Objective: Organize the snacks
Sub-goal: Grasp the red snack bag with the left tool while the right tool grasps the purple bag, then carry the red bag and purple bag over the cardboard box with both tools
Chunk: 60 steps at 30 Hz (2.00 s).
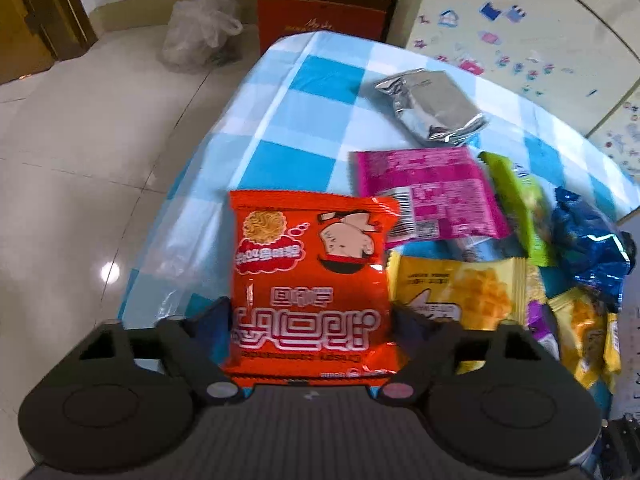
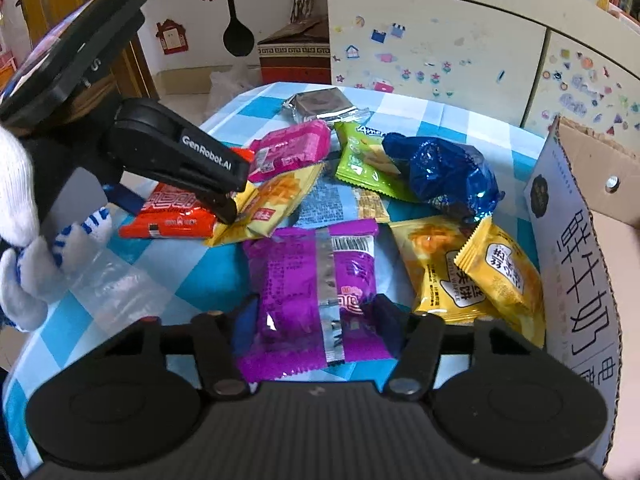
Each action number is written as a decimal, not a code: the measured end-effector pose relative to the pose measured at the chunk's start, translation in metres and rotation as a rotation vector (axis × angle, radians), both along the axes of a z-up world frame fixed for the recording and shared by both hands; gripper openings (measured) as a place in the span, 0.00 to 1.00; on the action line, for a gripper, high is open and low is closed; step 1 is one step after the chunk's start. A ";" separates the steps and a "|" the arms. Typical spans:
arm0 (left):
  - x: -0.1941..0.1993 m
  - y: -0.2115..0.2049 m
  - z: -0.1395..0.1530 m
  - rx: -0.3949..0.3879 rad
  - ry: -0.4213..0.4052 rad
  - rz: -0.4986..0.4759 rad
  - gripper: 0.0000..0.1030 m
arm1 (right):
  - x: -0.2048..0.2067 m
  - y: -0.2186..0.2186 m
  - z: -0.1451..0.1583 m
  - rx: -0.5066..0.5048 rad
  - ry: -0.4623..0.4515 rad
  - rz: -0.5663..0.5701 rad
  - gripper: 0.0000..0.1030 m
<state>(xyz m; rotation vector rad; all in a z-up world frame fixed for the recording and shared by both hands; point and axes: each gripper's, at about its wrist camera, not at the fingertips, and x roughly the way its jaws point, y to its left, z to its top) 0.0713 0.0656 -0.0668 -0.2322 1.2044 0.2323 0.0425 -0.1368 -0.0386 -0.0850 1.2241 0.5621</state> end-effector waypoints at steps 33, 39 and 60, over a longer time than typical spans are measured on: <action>-0.031 -0.013 0.082 0.018 -0.199 0.033 0.70 | 0.020 -0.044 0.090 0.194 -0.113 -0.147 0.54; -0.032 -0.029 0.094 0.039 -0.247 0.002 0.70 | 0.028 -0.062 0.106 0.215 -0.146 -0.206 0.54; -0.029 -0.119 0.107 -0.086 -0.387 -0.263 0.70 | 0.052 -0.157 0.136 0.179 -0.187 -0.489 0.54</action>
